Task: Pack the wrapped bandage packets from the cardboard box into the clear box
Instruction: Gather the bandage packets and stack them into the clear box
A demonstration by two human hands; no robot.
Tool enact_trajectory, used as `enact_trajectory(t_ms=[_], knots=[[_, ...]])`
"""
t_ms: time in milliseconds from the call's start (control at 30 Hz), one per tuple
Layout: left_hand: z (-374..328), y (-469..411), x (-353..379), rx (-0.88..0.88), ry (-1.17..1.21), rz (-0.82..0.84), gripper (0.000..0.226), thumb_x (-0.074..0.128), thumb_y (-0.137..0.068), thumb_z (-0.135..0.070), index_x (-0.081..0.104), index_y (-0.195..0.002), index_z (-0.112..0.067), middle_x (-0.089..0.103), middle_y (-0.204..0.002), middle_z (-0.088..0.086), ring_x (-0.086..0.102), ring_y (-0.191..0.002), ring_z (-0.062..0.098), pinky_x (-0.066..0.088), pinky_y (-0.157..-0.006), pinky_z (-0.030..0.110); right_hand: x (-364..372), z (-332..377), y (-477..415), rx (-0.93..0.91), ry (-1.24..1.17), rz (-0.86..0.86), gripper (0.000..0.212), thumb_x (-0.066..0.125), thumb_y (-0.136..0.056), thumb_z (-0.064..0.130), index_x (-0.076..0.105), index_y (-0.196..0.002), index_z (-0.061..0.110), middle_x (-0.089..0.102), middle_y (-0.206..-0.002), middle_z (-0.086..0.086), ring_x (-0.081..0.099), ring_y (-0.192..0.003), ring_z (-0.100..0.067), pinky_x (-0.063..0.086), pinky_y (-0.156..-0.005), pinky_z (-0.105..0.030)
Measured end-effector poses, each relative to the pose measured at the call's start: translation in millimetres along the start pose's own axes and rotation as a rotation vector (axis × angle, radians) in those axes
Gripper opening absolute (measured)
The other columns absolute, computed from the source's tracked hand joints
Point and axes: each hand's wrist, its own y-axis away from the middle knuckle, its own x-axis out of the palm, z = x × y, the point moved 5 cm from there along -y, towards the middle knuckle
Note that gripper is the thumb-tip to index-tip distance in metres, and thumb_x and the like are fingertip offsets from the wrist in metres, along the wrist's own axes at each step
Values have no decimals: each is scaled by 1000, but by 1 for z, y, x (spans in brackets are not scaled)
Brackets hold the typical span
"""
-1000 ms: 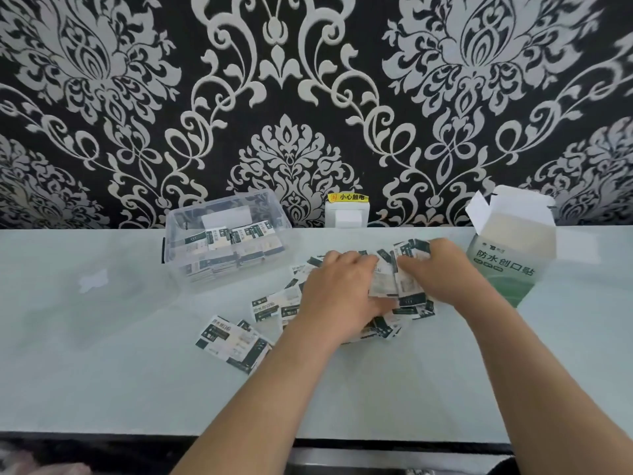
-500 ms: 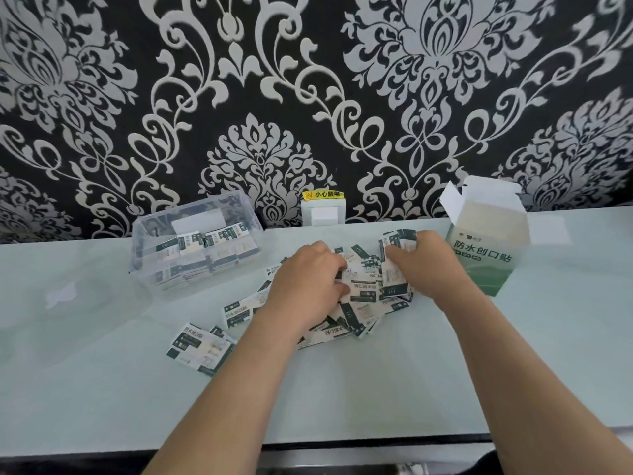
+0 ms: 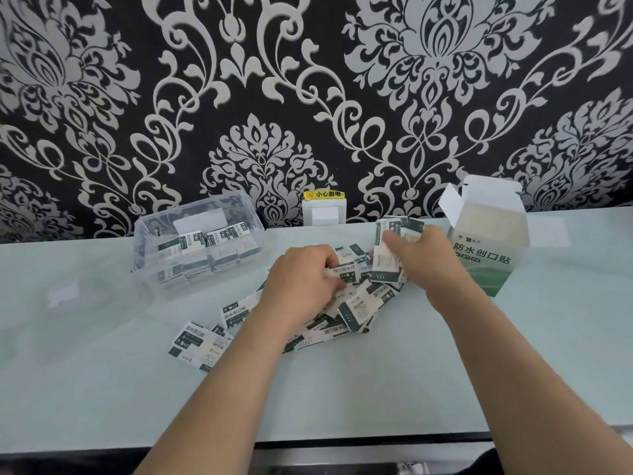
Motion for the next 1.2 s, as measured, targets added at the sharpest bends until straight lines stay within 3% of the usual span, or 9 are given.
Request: enact_trajectory(t_ms=[67, 200, 300, 400, 467, 767, 867, 1000, 1200], knots=[[5, 1, -8, -42, 81, -10, 14, 76, -80, -31, 67, -90, -27, 67, -89, -11, 61, -77, 10, 53, -73, 32, 2, -1, -1, 37, -196, 6, 14, 58, -96, 21, 64, -97, 9, 76, -85, -9, 74, -75, -19, 58, -63, -32], [20, 4, -29, -109, 245, -109, 12, 71, -85, -20, 66, -93, -28, 64, -92, -17, 59, -59, 7, 49, -49, 23, 1, 3, 4, 45, -389, -54, 10, 57, -97, 18, 61, -100, 10, 76, -74, -4, 73, -63, -13, 53, -48, -23], [31, 8, -45, -169, 434, -204, 23, 71, -85, -15, 68, -106, -24, 65, -98, -16, 65, -68, 5, 48, -53, 17, 4, 7, 6, 2, -297, -79, 14, 58, -97, 22, 63, -96, 9, 77, -86, -9, 74, -76, -19, 60, -66, -33], [36, 14, -47, -254, 888, -218, 24, 72, -83, -7, 67, -97, -26, 75, -90, -9, 72, -73, 6, 50, -54, 13, 19, 9, 9, 14, -349, -7, 10, 59, -96, 21, 63, -90, 14, 77, -85, -9, 74, -81, -25, 58, -81, -48], [34, 16, -38, -298, 1012, -182, 21, 73, -82, -5, 68, -97, -19, 77, -88, -3, 72, -70, 9, 51, -53, 18, 31, 13, 14, 14, -380, 63, 10, 59, -96, 19, 64, -91, 12, 77, -82, -7, 75, -80, -26, 58, -82, -52], [20, 18, -20, -296, 1027, -207, 14, 75, -83, -10, 69, -94, -16, 76, -81, 1, 73, -68, 15, 57, -60, 28, 64, 27, 28, -65, -437, 257, 25, 59, -95, 29, 71, -103, 9, 75, -98, -14, 71, -95, -35, 53, -90, -57], [16, 20, -19, -243, 940, -207, 11, 59, -96, -26, 67, -94, -19, 75, -81, 0, 66, -60, 9, 51, -52, 23, 65, 26, 28, -7, -460, 302, 21, 52, -99, 14, 66, -107, 1, 74, -99, -18, 72, -90, -33, 58, -83, -48], [12, 19, -11, -269, 952, -238, 30, 36, -104, -28, 51, -79, -21, 53, -69, -5, 51, -67, 13, 42, -67, 30, 70, 29, 31, -44, -409, 336, 22, 50, -99, 12, 67, -106, -1, 75, -97, -17, 73, -87, -29, 59, -77, -40], [8, 21, 4, -401, 1129, -170, 12, 47, -98, -26, 49, -110, -28, 72, -97, 7, 70, -92, 25, 56, -83, 47, 84, 31, 36, -87, -407, 390, 18, 53, -99, 15, 65, -97, 2, 70, -72, -10, 69, -65, -21, 54, -55, -30]])
